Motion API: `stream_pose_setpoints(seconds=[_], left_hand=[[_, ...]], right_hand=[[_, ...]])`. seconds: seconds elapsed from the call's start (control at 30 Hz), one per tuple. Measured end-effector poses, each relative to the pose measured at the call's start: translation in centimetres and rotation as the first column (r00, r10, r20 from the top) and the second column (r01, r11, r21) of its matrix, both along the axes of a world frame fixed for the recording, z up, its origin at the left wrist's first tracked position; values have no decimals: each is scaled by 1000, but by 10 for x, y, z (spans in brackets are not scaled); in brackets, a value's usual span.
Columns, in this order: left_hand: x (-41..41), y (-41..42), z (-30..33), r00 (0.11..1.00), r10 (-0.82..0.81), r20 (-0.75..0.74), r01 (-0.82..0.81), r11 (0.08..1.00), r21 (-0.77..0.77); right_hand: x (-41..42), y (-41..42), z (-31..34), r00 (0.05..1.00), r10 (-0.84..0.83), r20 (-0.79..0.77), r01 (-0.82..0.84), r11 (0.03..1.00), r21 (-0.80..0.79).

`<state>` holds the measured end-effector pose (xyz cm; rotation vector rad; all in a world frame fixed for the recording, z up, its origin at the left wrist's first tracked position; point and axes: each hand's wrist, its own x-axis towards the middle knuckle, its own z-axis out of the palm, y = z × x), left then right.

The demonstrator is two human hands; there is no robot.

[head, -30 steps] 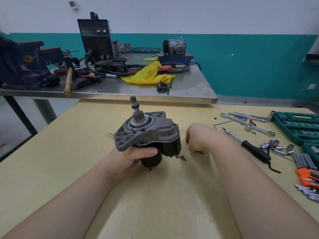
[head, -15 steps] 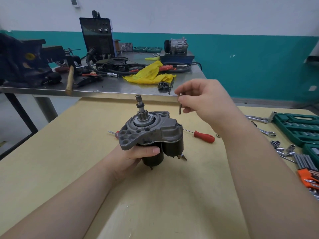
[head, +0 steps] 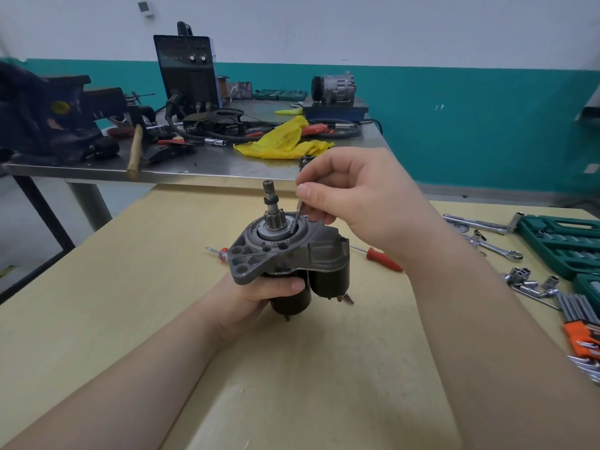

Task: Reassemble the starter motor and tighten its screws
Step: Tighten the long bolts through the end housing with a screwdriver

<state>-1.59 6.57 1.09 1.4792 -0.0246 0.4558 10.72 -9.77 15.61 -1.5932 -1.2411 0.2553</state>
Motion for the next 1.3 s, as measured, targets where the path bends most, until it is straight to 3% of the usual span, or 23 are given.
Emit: stream_pose_setpoints(seconds=[0.43,1.3], left_hand=[[0,-4,0,998,21,56,-15,994,-109],[-1,-10,4,999,41,6,-40,989,-145]], right_hand=[[-16,4,-3,945,65,321,-10,986,-168],[-17,3,2,839,110,532,59,955,-291]])
